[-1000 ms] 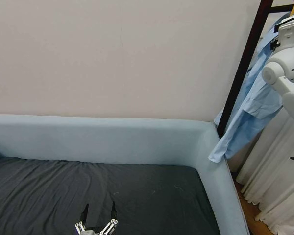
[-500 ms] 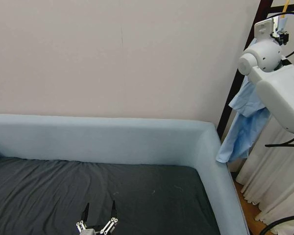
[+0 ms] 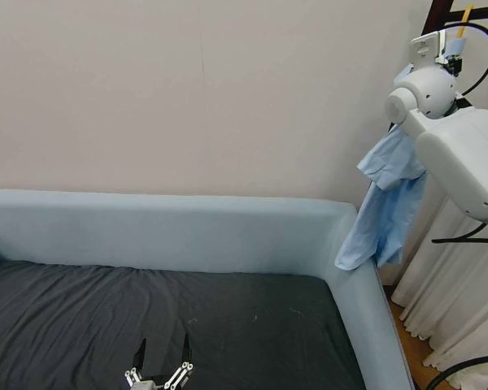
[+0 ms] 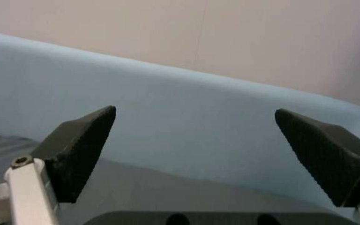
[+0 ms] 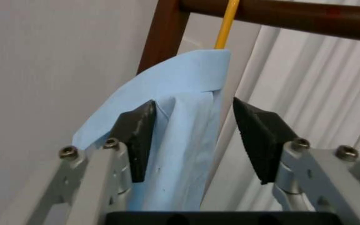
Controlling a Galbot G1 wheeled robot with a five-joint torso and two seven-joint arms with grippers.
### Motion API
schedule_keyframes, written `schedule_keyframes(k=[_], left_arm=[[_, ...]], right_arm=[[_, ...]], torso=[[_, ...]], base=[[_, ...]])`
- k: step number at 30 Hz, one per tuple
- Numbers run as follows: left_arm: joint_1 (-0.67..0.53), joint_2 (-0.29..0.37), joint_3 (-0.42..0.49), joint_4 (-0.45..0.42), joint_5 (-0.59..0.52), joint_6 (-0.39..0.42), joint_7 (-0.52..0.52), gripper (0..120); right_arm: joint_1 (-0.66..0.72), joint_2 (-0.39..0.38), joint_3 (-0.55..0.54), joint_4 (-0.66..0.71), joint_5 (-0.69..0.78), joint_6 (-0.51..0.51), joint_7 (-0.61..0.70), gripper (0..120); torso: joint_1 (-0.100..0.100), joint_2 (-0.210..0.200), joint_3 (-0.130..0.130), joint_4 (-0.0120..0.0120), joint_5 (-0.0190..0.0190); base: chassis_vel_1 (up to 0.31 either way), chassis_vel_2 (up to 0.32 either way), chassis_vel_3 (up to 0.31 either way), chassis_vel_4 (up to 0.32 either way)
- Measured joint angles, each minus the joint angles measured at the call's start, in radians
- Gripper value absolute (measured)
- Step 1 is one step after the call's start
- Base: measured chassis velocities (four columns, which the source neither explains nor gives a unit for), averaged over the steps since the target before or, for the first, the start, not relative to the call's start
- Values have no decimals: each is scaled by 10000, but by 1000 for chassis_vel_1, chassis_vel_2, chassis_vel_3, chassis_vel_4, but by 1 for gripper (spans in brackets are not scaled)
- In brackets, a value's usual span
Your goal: Pick up the clothes from the sofa and hang them on the clothes hanger.
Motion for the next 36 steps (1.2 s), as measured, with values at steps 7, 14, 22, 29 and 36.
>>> schedule_keyframes(k=[7, 14, 22, 29, 36], left_arm=[[-3, -10, 25, 33, 39, 1, 2, 100], [78, -40, -34, 49, 166, 1, 8, 100], [167, -135, -22, 89, 359, -1, 12, 100], [293, -303, 62, 88, 652, -82, 13, 100], [416, -325, -11, 146, 765, -325, 20, 100]], right_arm=[[-331, -930, 59, 1469, 343, 136, -783, 76], [-1988, -2668, 1080, 3951, 478, 1028, -2394, 99], [-5531, -4728, 3566, 6511, 1640, 2669, -4339, 100], [-8150, -4600, 4469, 7523, 1868, 3844, -5081, 100], [-10633, -4066, 5017, 7636, 778, 4618, -5845, 100]], torso=[[-1, 1, 0, 0, -1], [0, 1, -1, 3, -1], [-3, 2, -3, -11, 4], [-2, 1, -1, 5, -3], [-2, 1, 0, -2, 1]], base=[[0, 0, 0, 0], [0, 0, 0, 0], [0, 0, 0, 0], [0, 0, 0, 0], [0, 0, 0, 0]])
